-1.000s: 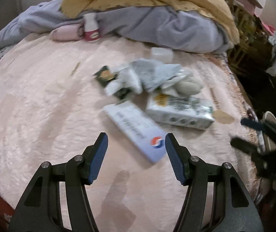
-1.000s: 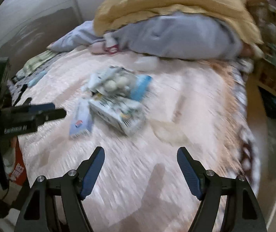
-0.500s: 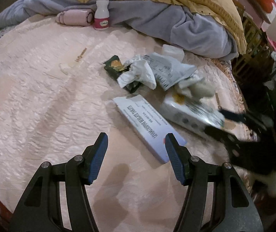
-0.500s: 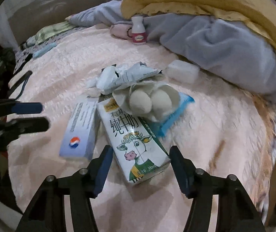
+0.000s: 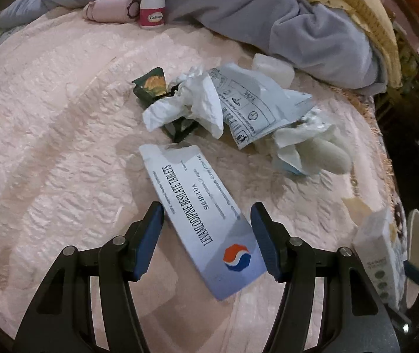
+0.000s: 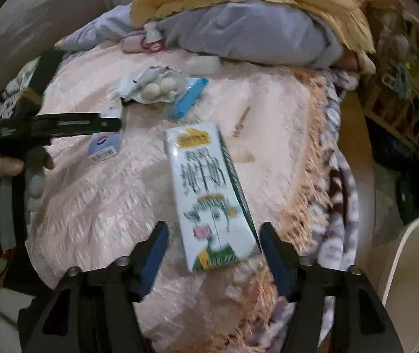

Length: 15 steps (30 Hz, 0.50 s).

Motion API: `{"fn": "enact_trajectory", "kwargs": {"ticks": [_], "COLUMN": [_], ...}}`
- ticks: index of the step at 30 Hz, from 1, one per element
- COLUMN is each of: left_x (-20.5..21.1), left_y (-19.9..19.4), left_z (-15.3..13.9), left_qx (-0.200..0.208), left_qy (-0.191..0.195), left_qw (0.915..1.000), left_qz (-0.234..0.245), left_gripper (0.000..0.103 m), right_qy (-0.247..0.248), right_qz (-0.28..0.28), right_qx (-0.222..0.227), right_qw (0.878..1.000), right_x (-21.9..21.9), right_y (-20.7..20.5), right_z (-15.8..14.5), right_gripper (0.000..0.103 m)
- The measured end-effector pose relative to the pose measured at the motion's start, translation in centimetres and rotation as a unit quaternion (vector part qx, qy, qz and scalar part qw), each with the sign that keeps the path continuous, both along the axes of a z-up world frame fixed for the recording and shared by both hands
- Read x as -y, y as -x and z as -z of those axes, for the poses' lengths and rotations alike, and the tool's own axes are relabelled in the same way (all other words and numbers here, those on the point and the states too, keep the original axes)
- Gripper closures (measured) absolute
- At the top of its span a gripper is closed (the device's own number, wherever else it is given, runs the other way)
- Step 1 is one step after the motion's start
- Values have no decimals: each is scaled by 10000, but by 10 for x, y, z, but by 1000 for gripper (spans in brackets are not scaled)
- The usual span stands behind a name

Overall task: Collect trash
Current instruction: 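Grasp the cow-print milk carton with the right gripper while the left gripper grasps the white-blue tablet box, then lift the milk carton and tablet box and carry both over the white bucket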

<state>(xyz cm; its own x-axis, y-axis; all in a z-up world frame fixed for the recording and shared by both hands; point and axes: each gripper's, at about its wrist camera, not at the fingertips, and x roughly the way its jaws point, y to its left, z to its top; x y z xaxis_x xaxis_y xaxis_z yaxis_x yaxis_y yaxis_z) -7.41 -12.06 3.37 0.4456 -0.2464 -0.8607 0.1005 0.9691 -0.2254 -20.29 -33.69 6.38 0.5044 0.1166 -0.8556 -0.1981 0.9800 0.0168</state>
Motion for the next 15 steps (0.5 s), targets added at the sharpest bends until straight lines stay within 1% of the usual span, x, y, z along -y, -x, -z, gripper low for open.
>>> {"fn": "enact_trajectory", "kwargs": {"ticks": [2,4,6,7,8,11,15], "left_x": [2,0,-2,-5,-8,-17,-15], "left_y": [-3,-2,2,6,10,23,43], "left_z": [3,5,5,4,3,-3,-22], "left_qx": [37,45,22,28,7,-31,339], "left_qy": [-41,29,92,123,159,341,342], "left_qw": [10000,9998,9994,9992,9990,9981,9968], "left_qz": [24,194,319,370,423,512,632], "left_gripper": [43,44,47,49,52,57,57], "right_qy": [107,282,380,368,352,178,74], "right_qz": [-86,-134,-168,-174,-149,-110,-84], "right_qx": [107,153,161,156,143,217,356], "right_qw": [9998,9994,9990,9990,9992,9995,9993], "right_x": [-9,-19,-27,-28,-28,-22,-19], "right_y": [-9,-19,-26,-28,-30,-27,-15], "right_z": [-3,-1,3,6,9,13,5], "right_gripper": [27,27,27,30,45,46,46]}}
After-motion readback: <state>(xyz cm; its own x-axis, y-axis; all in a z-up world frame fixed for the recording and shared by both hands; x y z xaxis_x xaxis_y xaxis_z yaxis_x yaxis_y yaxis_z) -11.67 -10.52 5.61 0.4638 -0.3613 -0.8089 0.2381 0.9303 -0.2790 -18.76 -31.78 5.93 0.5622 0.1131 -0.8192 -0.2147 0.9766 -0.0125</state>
